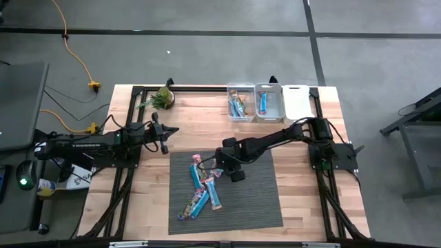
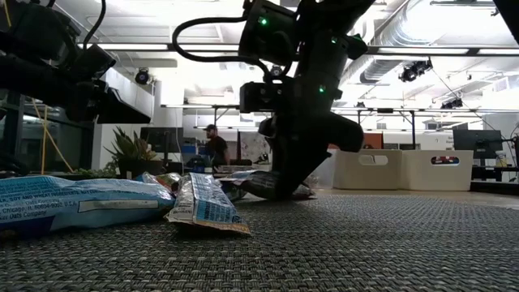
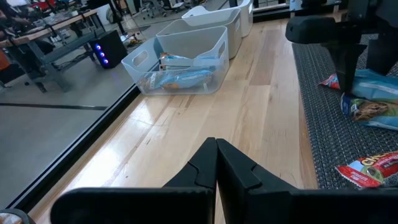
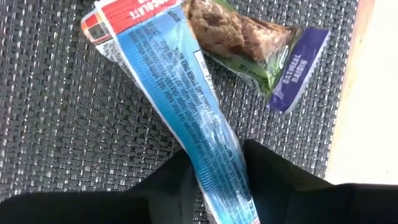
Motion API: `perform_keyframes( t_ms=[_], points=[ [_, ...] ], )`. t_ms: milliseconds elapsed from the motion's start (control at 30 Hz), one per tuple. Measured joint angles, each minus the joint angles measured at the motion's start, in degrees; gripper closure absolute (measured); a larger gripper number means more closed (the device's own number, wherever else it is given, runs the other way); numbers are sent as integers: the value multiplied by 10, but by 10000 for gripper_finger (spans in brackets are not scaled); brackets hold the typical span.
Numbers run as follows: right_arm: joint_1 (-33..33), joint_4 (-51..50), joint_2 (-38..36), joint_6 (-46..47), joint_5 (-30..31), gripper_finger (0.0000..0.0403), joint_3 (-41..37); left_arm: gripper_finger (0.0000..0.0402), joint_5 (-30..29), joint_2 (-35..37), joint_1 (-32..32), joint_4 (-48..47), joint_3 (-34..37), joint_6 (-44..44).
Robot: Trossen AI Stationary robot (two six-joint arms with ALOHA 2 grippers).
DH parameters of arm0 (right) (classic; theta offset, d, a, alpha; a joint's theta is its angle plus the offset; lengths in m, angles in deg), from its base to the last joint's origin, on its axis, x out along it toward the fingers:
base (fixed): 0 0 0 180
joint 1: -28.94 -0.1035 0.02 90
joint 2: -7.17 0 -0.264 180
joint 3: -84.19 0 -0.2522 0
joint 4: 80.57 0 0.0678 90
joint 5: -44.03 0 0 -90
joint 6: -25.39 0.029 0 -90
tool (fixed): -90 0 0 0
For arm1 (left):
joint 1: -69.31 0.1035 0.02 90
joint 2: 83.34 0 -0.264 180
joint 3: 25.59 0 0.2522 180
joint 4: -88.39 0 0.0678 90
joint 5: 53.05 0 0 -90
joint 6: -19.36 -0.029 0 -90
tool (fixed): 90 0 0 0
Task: Pick and place Granola Bars by type
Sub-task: Put the red granola bar into the gray bin
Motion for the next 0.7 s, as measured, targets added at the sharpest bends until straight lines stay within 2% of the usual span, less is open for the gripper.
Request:
perform_keyframes(
  t_ms=[233, 500, 700],
  points=[
    [-1, -2, -12, 46, 19, 321, 12, 401, 0, 0, 0, 0, 0, 0],
    [-1, -15, -12, 60, 6, 331, 100, 401, 0, 0, 0, 0, 0, 0],
    [14, 32, -13, 126, -6, 332, 184, 401, 0, 0, 0, 0, 0, 0]
  ],
)
